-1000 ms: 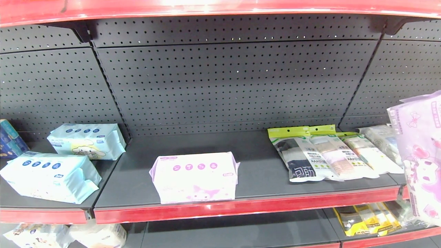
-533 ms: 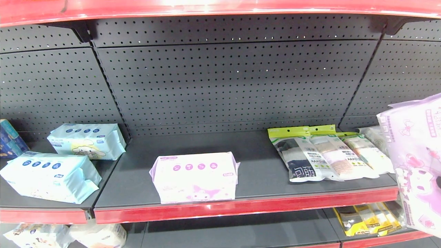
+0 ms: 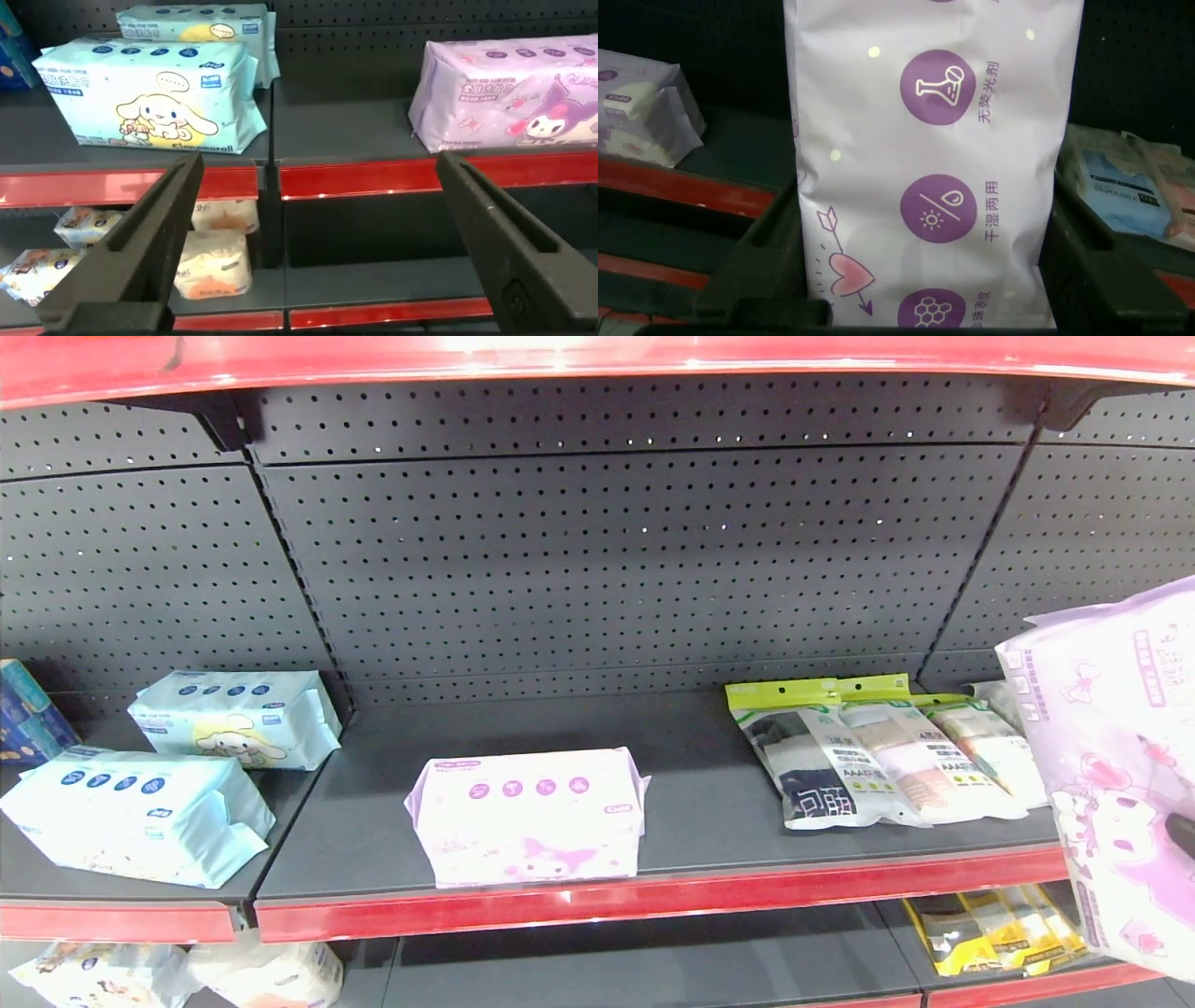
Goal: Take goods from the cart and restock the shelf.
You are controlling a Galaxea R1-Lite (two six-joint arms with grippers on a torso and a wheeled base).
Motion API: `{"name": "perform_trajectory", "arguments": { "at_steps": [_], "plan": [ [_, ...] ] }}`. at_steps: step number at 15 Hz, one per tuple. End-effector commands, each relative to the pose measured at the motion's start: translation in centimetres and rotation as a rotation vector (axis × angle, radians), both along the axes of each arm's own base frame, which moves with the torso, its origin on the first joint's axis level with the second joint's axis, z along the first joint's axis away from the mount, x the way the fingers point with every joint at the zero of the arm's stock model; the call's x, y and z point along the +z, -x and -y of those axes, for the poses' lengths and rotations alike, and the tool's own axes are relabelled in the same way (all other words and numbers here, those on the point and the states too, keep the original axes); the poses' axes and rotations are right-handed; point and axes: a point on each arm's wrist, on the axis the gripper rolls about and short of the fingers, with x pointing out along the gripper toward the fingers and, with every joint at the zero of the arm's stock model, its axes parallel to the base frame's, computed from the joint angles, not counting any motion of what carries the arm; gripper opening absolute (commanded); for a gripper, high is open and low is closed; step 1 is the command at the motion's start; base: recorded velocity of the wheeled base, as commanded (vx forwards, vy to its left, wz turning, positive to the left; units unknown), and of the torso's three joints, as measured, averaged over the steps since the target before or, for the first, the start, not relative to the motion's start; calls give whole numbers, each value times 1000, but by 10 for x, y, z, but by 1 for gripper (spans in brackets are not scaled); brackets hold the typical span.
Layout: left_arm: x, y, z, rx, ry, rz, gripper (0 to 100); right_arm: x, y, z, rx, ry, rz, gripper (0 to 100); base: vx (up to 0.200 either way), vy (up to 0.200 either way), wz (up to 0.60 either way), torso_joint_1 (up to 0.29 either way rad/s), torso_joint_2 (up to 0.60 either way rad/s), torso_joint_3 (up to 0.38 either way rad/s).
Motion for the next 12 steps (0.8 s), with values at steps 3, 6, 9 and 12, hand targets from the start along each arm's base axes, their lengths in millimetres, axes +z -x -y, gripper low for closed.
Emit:
{"name": "perform_trajectory", "arguments": {
  "at_steps": [3,6,9,12],
  "plan": [
    [0,0,0,1,1,-1,100,-2,0,0,3,0,-9,0,0,0,0,0,0,0],
    [0,0,0,1,1,-1,100,-2,-2,0,-2,0,-17,0,0,0,0,0,0,0],
    [0,0,0,1,1,-1,100,-4,-3,0,-1,-2,-24,0,0,0,400,5,2,-2],
    [0,0,0,1,1,-1,100,-4,-3,0,1,0,-23,0,0,0,200,1,1,1]
  ]
}}
